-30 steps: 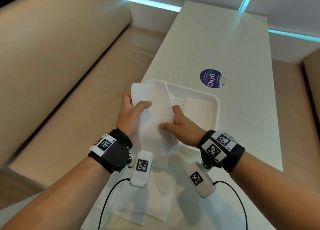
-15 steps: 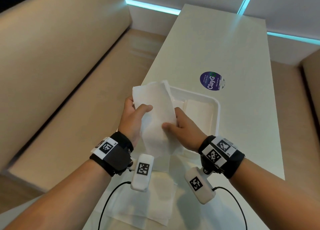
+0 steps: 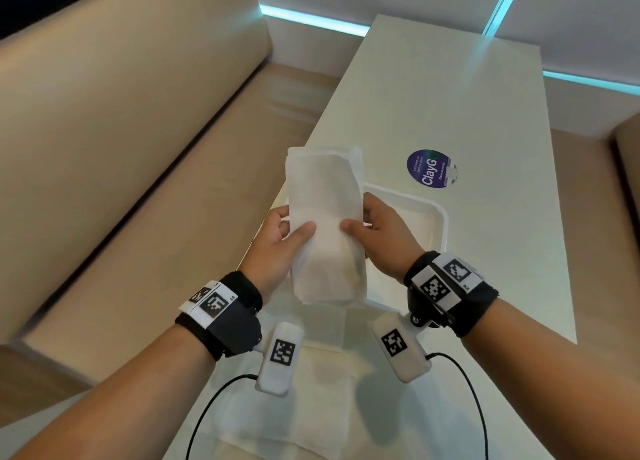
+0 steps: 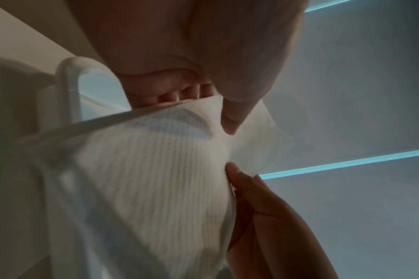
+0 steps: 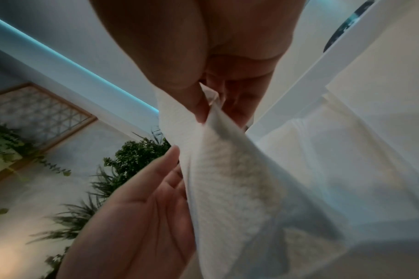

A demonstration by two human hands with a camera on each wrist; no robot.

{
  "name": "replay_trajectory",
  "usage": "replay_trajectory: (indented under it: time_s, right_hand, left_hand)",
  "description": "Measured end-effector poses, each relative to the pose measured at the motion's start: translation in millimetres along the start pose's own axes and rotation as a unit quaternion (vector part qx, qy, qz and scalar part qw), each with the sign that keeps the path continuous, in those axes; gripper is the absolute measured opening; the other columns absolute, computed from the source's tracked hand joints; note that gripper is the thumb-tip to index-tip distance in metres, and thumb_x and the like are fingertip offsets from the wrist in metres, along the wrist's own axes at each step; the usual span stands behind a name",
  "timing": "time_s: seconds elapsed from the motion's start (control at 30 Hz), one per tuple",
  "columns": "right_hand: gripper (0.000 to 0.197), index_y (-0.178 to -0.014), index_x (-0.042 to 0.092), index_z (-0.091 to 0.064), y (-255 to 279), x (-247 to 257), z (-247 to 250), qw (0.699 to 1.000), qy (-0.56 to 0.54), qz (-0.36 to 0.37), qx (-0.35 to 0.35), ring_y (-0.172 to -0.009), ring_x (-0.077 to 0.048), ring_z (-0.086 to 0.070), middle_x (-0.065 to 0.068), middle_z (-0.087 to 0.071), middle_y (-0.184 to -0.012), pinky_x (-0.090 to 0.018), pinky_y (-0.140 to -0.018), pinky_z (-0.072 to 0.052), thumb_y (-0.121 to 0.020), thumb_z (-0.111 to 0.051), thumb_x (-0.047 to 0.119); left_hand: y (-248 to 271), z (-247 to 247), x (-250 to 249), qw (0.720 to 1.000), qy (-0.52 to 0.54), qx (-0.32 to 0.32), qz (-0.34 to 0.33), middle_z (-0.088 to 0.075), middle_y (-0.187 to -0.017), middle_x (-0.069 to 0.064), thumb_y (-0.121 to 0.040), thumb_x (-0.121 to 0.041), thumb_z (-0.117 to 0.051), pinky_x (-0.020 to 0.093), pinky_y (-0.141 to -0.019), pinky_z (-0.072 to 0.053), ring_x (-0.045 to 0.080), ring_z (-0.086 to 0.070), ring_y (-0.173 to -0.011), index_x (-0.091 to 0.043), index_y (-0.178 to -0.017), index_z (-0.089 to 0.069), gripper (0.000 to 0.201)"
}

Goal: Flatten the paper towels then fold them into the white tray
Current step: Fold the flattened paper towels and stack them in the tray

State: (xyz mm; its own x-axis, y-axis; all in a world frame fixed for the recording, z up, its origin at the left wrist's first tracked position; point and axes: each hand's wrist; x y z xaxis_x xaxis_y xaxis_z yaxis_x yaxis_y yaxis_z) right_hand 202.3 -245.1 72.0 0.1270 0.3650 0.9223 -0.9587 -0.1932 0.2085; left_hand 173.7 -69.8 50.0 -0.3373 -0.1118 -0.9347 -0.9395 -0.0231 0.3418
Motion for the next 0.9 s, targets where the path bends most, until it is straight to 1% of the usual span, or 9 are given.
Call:
replay_trajectory:
  time_s: [0.13,0.23,0.3,0.37,0.43,0.53,0.7,0.8,0.9]
  right_hand:
    - [0.023,-0.112,0.012,-0.051,-27.4,-3.3,-2.7,0.997,0.012,-0.066,-0.028,-0.093,-0.026,-0.065,-0.007,-0.064,-0.107,-0.047,-0.077,-0.058,-0.089,-0.056,0.017]
    - [0.031,-0.117,0.005,-0.053,-49.4,-7.8,-6.6,0.990,-0.002,-0.138,-0.015,-0.093,-0.029,-0.067,-0.011,-0.064,-0.111,-0.043,-0.073,-0.060,-0.088,-0.058,0.013]
    - [0.021,-0.107,0.004,-0.057,-60.5,-11.6,-10.4,0.985,0.018,-0.170,0.003,-0.091,-0.031,-0.068,-0.014,-0.066,-0.108,-0.041,-0.074,-0.060,-0.087,-0.060,0.012]
    - [0.007,-0.085,0.006,-0.058,-68.4,-15.0,-13.9,0.979,0.061,-0.192,0.024,-0.088,-0.032,-0.069,-0.018,-0.068,-0.100,-0.041,-0.077,-0.059,-0.087,-0.061,0.011]
    - [0.014,-0.075,0.009,-0.055,-76.9,-20.5,-17.0,0.974,0.079,-0.212,0.027,-0.088,-0.033,-0.069,-0.018,-0.068,-0.096,-0.041,-0.079,-0.058,-0.087,-0.062,0.010]
    - [0.011,-0.078,0.009,-0.057,-88.3,-25.6,-22.2,0.971,0.067,-0.226,0.027,-0.089,-0.031,-0.069,-0.016,-0.069,-0.100,-0.042,-0.080,-0.058,-0.087,-0.064,0.009]
    - [0.022,-0.099,0.003,-0.055,-98.7,-33.8,-29.3,0.966,0.110,-0.233,0.019,-0.088,-0.029,-0.066,-0.011,-0.064,-0.100,-0.036,-0.072,-0.059,-0.084,-0.069,0.012]
    - [0.040,-0.106,0.000,-0.055,-100.5,-38.3,-32.0,0.955,0.176,-0.237,0.034,-0.080,-0.024,-0.064,-0.009,-0.063,-0.092,-0.034,-0.071,-0.059,-0.079,-0.076,0.021]
    - [0.043,-0.102,0.006,-0.050,-96.9,-36.8,-34.5,0.943,0.231,-0.236,0.036,-0.071,-0.021,-0.062,-0.003,-0.055,-0.075,-0.037,-0.072,-0.059,-0.077,-0.077,0.028]
  left_hand:
    - [4.1,9.3,19.9,0.996,-0.069,0.027,0.054,-0.068,-0.115,0.001,-0.092,-0.020,-0.062,0.033,-0.076,-0.055,0.017,-0.066,-0.102,-0.022,-0.123,-0.049,0.034]
    - [4.0,16.6,26.0,0.991,-0.120,-0.029,0.049,-0.060,-0.124,0.001,-0.092,-0.021,-0.063,0.035,-0.074,-0.058,0.015,-0.067,-0.076,-0.023,-0.118,-0.052,0.028]
    - [-2.7,21.4,26.2,0.982,-0.167,-0.067,0.051,-0.052,-0.127,-0.002,-0.092,-0.027,-0.063,0.033,-0.077,-0.057,0.010,-0.065,-0.055,-0.021,-0.130,-0.052,0.040]
    - [-10.0,25.1,26.2,0.976,-0.200,-0.077,0.049,-0.052,-0.126,-0.002,-0.092,-0.030,-0.063,0.024,-0.066,-0.052,0.008,-0.064,-0.050,-0.019,-0.132,-0.052,0.044]
    - [-17.5,27.6,27.3,0.975,-0.201,-0.080,0.052,-0.060,-0.124,0.006,-0.090,-0.032,-0.065,0.020,-0.059,-0.049,0.010,-0.065,-0.053,-0.018,-0.129,-0.054,0.043]
    - [-23.9,29.6,27.4,0.973,-0.207,-0.087,0.058,-0.064,-0.111,0.010,-0.087,-0.029,-0.069,0.018,-0.055,-0.050,0.015,-0.067,-0.065,-0.015,-0.126,-0.055,0.044]
    - [-20.8,33.2,28.0,0.953,-0.286,-0.091,0.048,-0.059,-0.106,-0.007,-0.083,-0.030,-0.073,0.028,-0.079,-0.051,0.021,-0.062,-0.094,-0.021,-0.125,-0.056,0.046]
    - [-15.8,34.3,27.2,0.940,-0.329,-0.086,0.019,-0.059,-0.112,-0.007,-0.084,-0.028,-0.072,0.028,-0.089,-0.046,0.014,-0.055,-0.092,-0.022,-0.123,-0.057,0.042]
    - [-12.3,36.2,26.5,0.933,-0.349,-0.084,-0.002,-0.056,-0.113,-0.004,-0.086,-0.022,-0.070,0.026,-0.085,-0.047,0.013,-0.054,-0.081,-0.020,-0.116,-0.062,0.032]
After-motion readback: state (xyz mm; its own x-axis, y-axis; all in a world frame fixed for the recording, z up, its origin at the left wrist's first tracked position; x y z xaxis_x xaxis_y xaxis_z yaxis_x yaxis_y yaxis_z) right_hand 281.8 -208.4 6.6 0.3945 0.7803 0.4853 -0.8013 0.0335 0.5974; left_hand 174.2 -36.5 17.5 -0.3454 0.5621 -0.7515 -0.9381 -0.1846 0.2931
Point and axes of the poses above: each hand's wrist, its own y-axis away from the middle knuckle, its own z-axis out of the back of the hand, x = y × z
